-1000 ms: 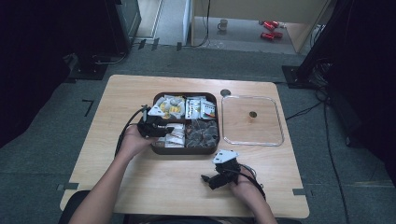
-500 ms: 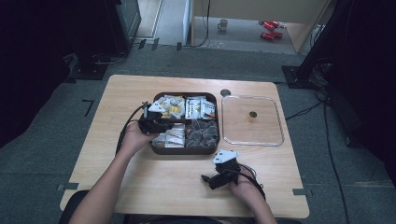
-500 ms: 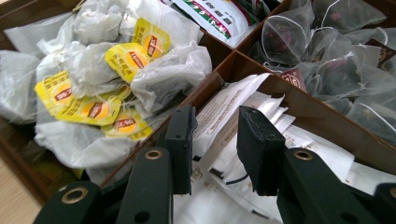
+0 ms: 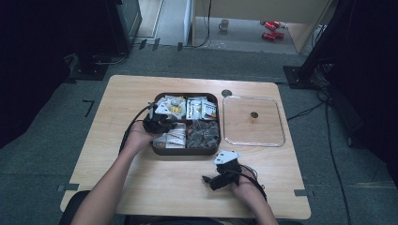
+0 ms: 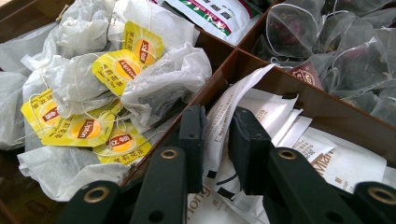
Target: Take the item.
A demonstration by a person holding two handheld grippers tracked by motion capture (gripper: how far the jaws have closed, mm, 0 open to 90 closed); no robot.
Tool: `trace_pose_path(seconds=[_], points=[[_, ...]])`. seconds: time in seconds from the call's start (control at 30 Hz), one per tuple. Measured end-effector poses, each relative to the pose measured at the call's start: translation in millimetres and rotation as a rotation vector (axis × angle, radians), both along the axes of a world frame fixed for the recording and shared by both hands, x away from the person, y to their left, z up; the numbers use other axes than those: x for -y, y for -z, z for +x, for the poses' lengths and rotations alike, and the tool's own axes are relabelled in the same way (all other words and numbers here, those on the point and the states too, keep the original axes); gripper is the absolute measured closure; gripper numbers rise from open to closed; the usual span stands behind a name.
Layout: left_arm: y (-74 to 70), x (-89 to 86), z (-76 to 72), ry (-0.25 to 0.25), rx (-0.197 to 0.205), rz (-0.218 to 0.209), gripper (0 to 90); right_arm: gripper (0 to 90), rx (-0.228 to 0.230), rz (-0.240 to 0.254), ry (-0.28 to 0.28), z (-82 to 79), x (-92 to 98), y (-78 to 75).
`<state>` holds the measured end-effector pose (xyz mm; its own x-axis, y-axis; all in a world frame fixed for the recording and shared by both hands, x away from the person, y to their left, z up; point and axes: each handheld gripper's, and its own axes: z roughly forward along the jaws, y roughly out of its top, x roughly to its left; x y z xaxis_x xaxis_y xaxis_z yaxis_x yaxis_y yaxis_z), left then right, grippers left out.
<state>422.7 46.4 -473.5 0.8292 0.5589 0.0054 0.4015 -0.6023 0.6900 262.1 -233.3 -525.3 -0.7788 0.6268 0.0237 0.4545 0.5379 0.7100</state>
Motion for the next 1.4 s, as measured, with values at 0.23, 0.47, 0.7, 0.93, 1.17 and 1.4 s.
trace_pose_path(seconds=[0.23, 0.47, 0.7, 0.93, 1.17, 1.4], points=[[-2.9, -1.3, 1.5, -0.021, -0.024, -0.004, 87.5, 0.0, 0.0, 0.0, 0.001, -0.1, 0.0, 0.0], [-9.0, -6.1, 0.3, -0.032, -0.045, -0.038, 89.1, 0.0, 0.0, 0.0, 0.004, -0.5, 0.0, 0.0], [-17.0, -13.8, -2.7, -0.037, -0.055, -0.048, 89.5, 0.0, 0.0, 0.0, 0.005, -0.5, 0.0, 0.0], [-24.6, -20.6, -6.6, -0.05, -0.06, -0.072, 89.5, 0.0, -0.001, 0.0, 0.005, -0.5, 0.0, 0.0], [-36.9, -31.4, -12.2, -0.068, -0.059, -0.116, 89.5, 0.0, 0.0, 0.0, 0.005, -0.5, 0.0, 0.0], [-44.4, -40.6, -16.6, -0.087, -0.063, -0.134, 89.4, 0.0, 0.0, 0.0, 0.005, -0.5, 0.0, 0.0]])
